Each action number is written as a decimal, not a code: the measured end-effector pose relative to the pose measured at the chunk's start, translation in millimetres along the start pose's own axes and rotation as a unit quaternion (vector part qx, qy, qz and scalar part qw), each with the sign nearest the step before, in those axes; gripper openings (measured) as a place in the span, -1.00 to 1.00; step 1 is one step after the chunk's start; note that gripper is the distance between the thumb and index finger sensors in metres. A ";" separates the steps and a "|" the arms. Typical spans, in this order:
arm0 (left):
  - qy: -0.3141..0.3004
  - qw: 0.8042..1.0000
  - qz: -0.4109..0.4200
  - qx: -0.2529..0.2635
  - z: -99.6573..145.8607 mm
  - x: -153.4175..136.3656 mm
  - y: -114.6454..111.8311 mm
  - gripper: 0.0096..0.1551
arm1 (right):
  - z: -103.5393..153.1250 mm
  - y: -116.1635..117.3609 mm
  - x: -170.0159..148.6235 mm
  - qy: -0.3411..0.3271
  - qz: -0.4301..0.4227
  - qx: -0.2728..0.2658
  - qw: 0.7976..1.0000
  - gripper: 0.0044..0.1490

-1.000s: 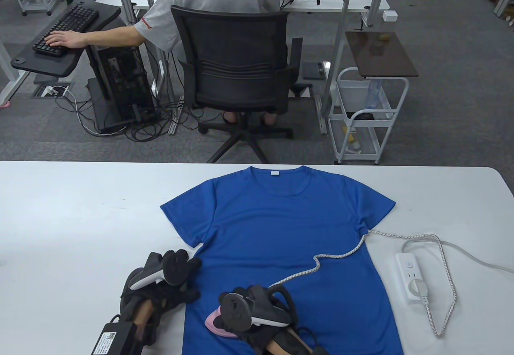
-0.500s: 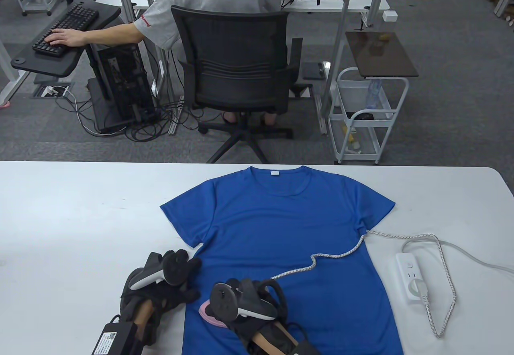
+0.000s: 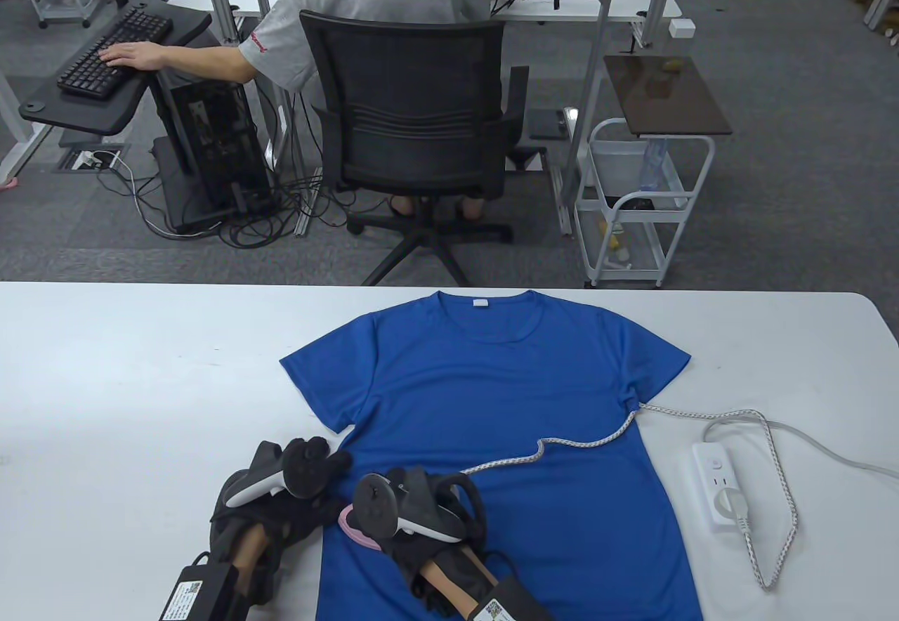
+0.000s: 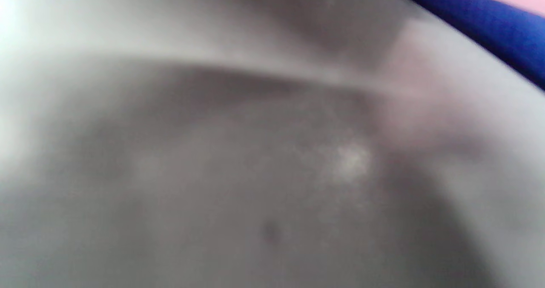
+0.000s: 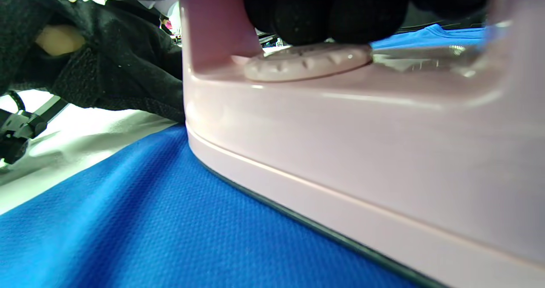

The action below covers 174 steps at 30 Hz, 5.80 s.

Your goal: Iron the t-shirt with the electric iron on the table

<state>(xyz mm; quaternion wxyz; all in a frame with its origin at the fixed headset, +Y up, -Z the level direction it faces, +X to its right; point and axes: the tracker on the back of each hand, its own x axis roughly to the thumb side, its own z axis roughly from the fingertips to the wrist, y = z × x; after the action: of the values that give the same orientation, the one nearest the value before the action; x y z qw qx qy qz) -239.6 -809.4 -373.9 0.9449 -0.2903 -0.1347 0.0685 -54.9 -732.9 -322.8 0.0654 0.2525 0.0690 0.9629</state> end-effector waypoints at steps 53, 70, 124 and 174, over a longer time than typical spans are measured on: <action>0.022 0.999 -0.030 0.011 -0.5 1.6 0.5 -0.06 | -49.4 -3.4 -19.4 0.100 0.024 -0.013 0.995 -0.14; 0.015 1.000 -0.006 0.010 -0.8 -0.7 -0.7 -0.05 | 25.1 -3.6 -43.7 0.025 0.018 0.044 0.999 -0.17; 0.011 1.000 0.007 0.001 -0.1 0.2 -3.0 -0.08 | 15.2 -11.6 -88.8 0.122 0.008 0.040 0.992 -0.17; 0.014 1.000 0.006 0.004 0.1 2.2 -2.2 -0.06 | 37.2 -16.3 -120.5 0.149 0.019 0.040 0.988 -0.18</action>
<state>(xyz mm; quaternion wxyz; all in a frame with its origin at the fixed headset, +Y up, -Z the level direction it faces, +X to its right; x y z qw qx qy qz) -237.4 -810.7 -372.1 0.9473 -0.2887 -0.1198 0.0705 69.2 -732.6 -350.9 0.0260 0.1094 0.1113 0.9874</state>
